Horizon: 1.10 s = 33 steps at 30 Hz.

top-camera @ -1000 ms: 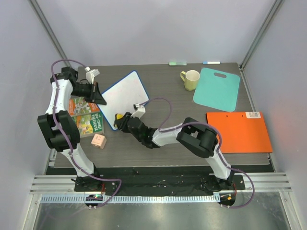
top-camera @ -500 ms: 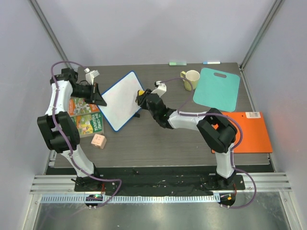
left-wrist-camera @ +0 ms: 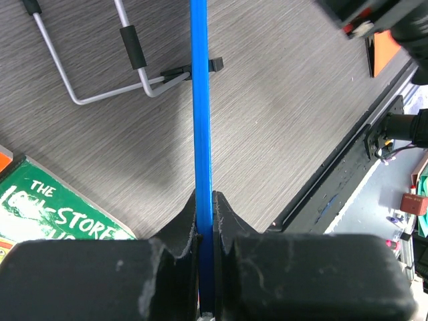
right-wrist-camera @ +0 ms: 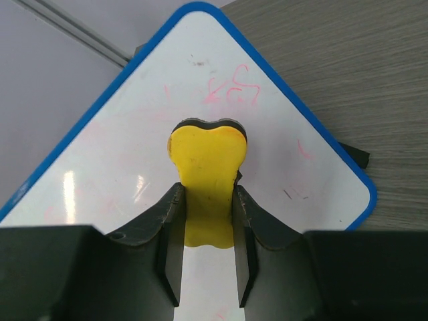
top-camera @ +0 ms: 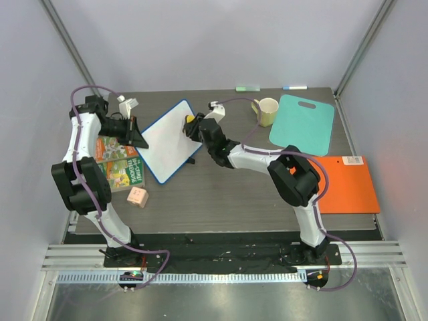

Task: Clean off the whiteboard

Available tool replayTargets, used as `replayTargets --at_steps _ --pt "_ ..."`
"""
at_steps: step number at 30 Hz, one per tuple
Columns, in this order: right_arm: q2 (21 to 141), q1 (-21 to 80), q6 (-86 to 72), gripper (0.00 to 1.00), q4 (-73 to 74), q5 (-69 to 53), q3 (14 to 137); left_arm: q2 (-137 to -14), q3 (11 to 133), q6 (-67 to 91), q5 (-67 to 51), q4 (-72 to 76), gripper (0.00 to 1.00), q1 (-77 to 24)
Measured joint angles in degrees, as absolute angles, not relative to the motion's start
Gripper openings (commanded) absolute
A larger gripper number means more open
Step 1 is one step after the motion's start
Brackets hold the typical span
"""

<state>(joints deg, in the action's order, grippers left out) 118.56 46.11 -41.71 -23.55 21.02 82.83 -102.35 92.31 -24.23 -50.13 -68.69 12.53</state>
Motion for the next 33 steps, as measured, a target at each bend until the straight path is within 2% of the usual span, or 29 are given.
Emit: replayTargets --at_steps 11,33 --pt "120.42 46.00 -41.52 0.01 -27.53 16.99 72.18 -102.35 92.31 -24.43 -50.13 -68.86 0.00 12.58" --pt "124.70 45.78 -42.85 0.01 -35.44 10.76 71.79 -102.26 91.98 -24.18 -50.11 -69.49 0.00 13.56"
